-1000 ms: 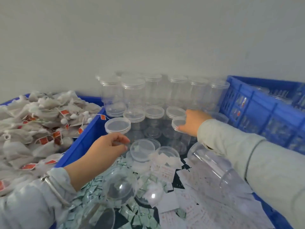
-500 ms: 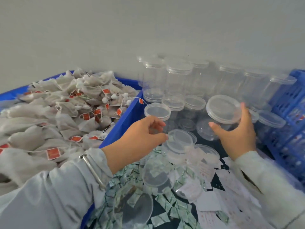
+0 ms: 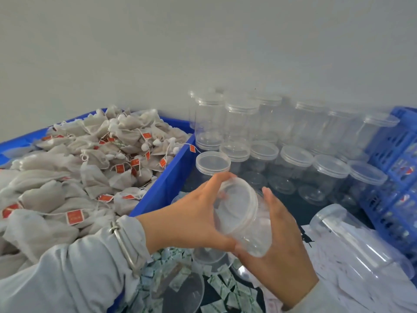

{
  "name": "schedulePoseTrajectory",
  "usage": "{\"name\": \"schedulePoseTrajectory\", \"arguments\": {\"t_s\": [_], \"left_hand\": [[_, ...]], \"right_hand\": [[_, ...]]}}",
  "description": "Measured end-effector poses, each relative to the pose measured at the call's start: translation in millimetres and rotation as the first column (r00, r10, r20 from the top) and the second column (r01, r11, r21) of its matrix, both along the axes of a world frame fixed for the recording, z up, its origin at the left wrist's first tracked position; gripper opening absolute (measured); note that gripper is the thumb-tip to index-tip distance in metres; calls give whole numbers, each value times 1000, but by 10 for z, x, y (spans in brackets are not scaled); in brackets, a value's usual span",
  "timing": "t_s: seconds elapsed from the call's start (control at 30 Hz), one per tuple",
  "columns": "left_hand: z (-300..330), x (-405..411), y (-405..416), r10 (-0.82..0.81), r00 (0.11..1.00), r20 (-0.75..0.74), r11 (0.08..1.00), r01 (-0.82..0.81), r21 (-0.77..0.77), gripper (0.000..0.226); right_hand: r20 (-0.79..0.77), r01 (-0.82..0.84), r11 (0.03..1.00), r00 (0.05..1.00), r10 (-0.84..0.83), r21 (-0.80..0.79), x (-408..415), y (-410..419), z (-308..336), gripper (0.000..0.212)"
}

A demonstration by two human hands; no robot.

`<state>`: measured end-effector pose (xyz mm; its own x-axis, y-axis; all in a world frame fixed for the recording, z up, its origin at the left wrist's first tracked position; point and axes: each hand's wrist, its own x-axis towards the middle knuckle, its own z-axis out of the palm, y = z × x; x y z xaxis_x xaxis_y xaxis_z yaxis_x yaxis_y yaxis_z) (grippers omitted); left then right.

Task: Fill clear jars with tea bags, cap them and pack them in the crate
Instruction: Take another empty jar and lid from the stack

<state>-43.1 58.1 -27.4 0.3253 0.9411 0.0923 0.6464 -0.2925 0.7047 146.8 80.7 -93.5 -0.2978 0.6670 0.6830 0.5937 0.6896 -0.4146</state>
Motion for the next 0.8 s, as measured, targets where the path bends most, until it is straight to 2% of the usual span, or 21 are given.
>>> {"name": "schedulePoseTrajectory", "arguments": {"t_s": [0.07, 0.13, 0.27, 0.47, 0.57, 0.67, 0.73, 0.8], "left_hand": [[-3, 31, -2, -19, 1000, 10, 1000, 19, -6, 96], [-14, 62, -6, -18, 999, -46, 1000, 19, 21, 97], [-38, 130, -2, 113, 970, -214, 992, -100, 71, 99], [-34, 220, 63, 197, 958, -207, 958, -233, -168, 86], [-65, 223, 103, 216, 955, -202, 934, -262, -243, 102], [-79, 230, 121, 225, 959, -174, 907, -271, -321, 109], [-96, 215, 116, 230, 968, -98, 870, -250, -425, 109], [-108, 198, 96, 247, 968, 31, 821, -193, -537, 89]], "right_hand": [[-42, 20, 1000, 999, -20, -11, 97, 36, -42, 101], [-49, 66, 993, 997, -61, 98, 126, 40, -133, 100], [-29, 165, 963, 986, -163, 213, 106, 32, -284, 79], [-9, 268, 893, 959, -284, 362, 218, 108, -360, 63], [12, 267, 883, 956, -294, 386, 240, 113, -378, 59], [35, 271, 881, 951, -308, 388, 239, 104, -385, 57], [42, 274, 878, 948, -315, 393, 234, 90, -388, 56], [37, 278, 877, 948, -317, 393, 232, 76, -367, 56]]}}
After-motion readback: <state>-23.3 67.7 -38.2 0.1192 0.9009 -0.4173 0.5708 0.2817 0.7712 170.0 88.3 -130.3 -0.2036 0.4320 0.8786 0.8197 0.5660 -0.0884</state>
